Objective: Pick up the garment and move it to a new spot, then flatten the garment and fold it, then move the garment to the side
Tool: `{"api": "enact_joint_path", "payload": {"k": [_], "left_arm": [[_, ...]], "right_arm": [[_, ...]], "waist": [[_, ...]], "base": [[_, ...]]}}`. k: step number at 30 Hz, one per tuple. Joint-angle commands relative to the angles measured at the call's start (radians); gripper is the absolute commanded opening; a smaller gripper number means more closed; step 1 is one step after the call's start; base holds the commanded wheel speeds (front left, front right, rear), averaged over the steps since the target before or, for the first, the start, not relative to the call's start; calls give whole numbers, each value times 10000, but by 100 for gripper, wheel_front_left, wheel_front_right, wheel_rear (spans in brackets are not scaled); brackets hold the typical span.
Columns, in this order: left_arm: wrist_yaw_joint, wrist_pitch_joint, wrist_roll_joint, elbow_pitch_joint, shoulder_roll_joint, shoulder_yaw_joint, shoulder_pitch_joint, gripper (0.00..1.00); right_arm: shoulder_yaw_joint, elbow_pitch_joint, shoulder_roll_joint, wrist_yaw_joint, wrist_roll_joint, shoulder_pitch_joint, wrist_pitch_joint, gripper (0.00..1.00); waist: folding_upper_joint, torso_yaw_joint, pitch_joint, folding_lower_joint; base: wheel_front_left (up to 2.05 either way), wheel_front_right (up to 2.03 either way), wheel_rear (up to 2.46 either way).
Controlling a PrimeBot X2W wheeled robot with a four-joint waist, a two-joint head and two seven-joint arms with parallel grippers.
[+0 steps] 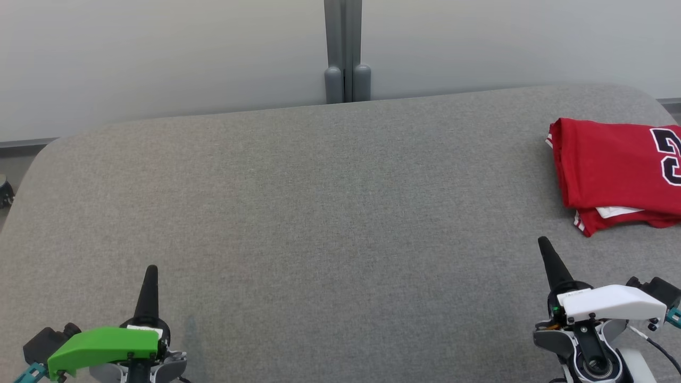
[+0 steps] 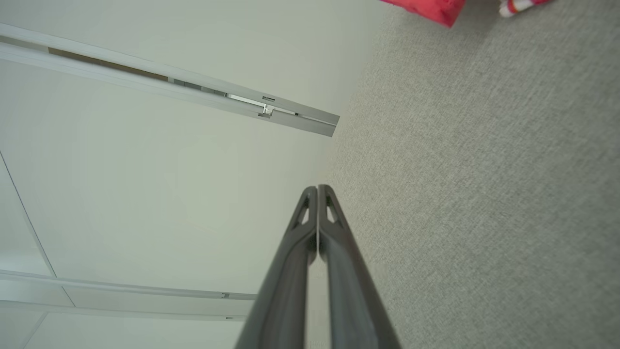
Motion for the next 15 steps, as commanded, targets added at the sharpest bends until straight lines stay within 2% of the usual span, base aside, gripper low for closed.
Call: {"api": "enact_joint_path", "payload": {"k": [1,15], "left_arm": [[-74,74,-221,-100,56,85,-240,0],[-189,372,-1281,-92,62,221,-377,0]], "right_arm": [[-62,-129,-49,6,250,-204,81,0],[-228,-218,-54,5,1383,-198,386,0]], "waist": [[0,-4,0,0],[0,-44,1,0]], "base": [[0,0,0],[0,0,0]]}}
